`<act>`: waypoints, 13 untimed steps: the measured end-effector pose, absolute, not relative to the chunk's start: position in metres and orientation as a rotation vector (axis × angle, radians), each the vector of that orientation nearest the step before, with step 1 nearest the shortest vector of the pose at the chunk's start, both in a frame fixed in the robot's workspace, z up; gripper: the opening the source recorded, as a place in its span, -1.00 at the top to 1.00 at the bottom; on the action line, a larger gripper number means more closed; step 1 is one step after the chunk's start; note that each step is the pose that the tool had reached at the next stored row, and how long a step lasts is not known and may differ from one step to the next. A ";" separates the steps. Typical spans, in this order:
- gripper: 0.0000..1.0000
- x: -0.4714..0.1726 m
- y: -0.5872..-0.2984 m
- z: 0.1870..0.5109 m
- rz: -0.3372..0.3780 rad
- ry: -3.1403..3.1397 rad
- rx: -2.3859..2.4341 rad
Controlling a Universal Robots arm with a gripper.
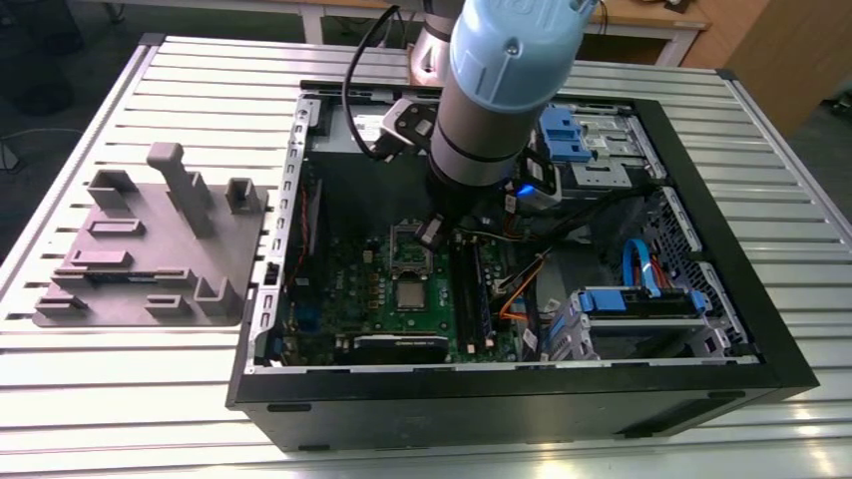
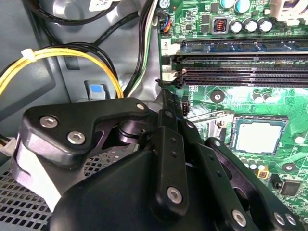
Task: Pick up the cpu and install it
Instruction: 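Close the cpu cover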
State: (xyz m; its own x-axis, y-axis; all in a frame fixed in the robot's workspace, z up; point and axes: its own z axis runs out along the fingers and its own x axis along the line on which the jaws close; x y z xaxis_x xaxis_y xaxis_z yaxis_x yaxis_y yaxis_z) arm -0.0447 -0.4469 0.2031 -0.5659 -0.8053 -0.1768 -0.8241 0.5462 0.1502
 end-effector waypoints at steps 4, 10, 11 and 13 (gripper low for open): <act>0.80 -0.045 -0.447 0.203 0.330 2.686 -1.419; 0.80 -0.045 -0.447 0.203 0.330 2.686 -1.419; 0.80 -0.045 -0.447 0.203 0.330 2.686 -1.419; 0.80 -0.045 -0.447 0.203 0.330 2.686 -1.419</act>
